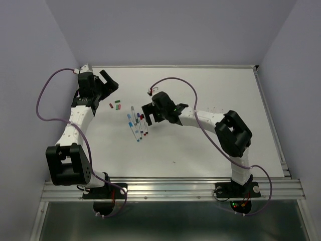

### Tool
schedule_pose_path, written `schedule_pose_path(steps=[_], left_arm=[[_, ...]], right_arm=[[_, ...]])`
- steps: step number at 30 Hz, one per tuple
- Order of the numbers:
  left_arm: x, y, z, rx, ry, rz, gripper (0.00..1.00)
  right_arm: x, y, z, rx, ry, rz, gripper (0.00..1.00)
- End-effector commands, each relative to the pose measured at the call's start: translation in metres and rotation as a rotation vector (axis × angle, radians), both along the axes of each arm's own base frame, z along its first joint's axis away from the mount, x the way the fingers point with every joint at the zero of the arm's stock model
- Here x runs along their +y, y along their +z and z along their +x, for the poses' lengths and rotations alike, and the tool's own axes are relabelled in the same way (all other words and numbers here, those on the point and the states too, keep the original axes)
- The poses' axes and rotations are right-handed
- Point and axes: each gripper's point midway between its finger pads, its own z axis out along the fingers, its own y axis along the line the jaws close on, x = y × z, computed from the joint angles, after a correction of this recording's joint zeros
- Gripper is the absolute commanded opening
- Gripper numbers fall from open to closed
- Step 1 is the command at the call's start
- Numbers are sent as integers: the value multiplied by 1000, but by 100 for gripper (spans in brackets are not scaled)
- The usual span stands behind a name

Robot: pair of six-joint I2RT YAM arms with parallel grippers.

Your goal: Open the pen caps

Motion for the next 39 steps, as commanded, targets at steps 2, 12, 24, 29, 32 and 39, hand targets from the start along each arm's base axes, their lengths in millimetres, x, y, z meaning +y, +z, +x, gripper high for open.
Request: schedule_pose_path(steps=[2, 12, 24, 29, 32, 39], left_arm=[[-1, 7, -2, -32, -16, 14, 99], [-3, 3, -1, -29, -36, 19, 99], [-4, -2, 3, -15, -41, 13, 99], [-4, 0, 3, -22, -39, 14, 99], [-4, 1, 2, -24, -38, 14, 99], [-5, 1, 1, -26, -45, 12, 99]], right_arm=[[20, 3, 8, -37, 21, -54, 100], [33, -31, 3, 0, 46, -132, 100], [25, -64, -2, 40, 12, -200, 100], [14, -73, -3, 49, -35, -230, 72], [10, -77, -9, 72, -37, -229, 46], [-23, -100, -32, 123, -72, -292, 13]])
